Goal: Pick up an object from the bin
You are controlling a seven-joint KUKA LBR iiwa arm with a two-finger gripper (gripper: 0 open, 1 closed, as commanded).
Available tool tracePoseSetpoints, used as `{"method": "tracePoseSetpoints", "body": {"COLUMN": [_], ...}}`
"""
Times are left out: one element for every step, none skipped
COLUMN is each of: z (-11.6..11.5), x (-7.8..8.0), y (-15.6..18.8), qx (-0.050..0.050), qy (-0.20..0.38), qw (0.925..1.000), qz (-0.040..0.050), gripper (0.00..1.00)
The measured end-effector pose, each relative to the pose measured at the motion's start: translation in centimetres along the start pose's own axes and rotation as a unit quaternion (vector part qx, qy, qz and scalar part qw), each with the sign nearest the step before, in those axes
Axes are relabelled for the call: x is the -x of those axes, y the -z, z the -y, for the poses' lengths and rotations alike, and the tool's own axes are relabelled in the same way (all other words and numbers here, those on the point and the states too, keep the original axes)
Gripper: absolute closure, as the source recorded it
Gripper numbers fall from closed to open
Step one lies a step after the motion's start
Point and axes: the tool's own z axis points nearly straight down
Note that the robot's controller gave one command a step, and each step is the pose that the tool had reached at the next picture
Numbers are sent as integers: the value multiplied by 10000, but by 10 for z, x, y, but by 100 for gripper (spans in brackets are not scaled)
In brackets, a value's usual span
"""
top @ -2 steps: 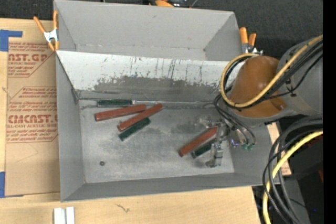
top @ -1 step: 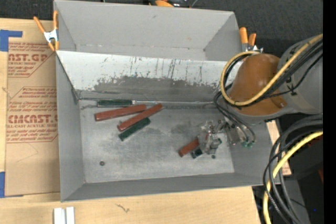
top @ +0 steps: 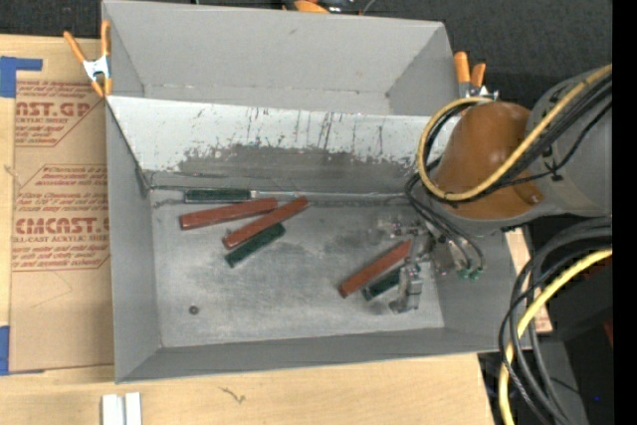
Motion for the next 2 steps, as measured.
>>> {"method": "tracePoseSetpoints", "body": {"z": [-12,-12], "x": [-12,-11], "y": [-28,-26], "qx": [7,2], "qy": [1062,1057], "qw": [9943,9944], "qz": [-13,1], "gripper": [0,100]}}
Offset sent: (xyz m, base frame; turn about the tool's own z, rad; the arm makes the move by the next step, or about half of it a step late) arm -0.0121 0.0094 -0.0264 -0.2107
